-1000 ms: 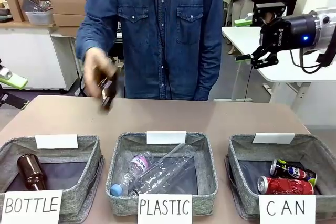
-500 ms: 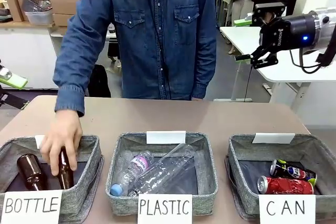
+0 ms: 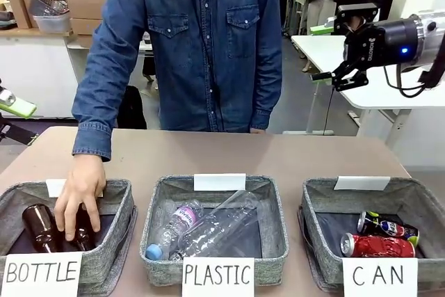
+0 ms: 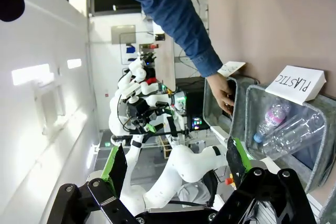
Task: Sort the can waste into the basket.
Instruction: Pick up the can waste from the table and place it in the right Fabric basket.
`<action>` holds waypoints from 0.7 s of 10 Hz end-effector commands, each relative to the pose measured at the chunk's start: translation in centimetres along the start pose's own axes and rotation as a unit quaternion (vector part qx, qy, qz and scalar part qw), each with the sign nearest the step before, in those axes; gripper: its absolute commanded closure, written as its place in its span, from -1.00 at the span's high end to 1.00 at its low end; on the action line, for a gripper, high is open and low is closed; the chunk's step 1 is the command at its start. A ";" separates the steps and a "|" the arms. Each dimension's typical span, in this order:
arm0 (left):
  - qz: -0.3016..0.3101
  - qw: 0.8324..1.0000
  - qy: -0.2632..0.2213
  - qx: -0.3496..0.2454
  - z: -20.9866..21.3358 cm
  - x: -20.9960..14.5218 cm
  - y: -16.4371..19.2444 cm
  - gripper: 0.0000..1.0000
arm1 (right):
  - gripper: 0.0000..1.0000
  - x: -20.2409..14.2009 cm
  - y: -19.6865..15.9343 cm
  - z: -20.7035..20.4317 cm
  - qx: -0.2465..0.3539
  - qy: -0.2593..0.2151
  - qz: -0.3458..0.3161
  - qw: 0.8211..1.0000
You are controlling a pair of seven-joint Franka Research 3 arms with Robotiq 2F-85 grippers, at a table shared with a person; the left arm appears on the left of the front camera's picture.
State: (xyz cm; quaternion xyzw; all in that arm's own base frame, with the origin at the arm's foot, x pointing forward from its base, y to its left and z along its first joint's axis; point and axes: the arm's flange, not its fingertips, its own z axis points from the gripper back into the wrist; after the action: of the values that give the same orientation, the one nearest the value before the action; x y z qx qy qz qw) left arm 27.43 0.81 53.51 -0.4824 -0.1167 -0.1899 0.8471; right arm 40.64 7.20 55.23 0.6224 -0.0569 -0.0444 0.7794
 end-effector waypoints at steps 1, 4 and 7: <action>-0.010 1.000 0.003 0.000 0.2 -0.1 0.1 1.00 | 1.00 0.1 0.5 0.2 0.000 0.004 -0.008 1.000; -0.010 1.000 0.003 0.000 0.2 -0.1 0.1 1.00 | 1.00 0.1 0.5 0.2 0.000 0.004 -0.008 1.000; -0.010 1.000 0.003 0.000 0.2 -0.1 0.1 1.00 | 1.00 0.1 0.5 0.2 0.000 0.004 -0.008 1.000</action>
State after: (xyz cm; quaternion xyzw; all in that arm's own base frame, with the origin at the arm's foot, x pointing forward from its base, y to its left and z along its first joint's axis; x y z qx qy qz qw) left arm 27.43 0.81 53.51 -0.4824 -0.1167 -0.1899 0.8471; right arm 40.64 7.20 55.23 0.6224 -0.0569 -0.0444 0.7794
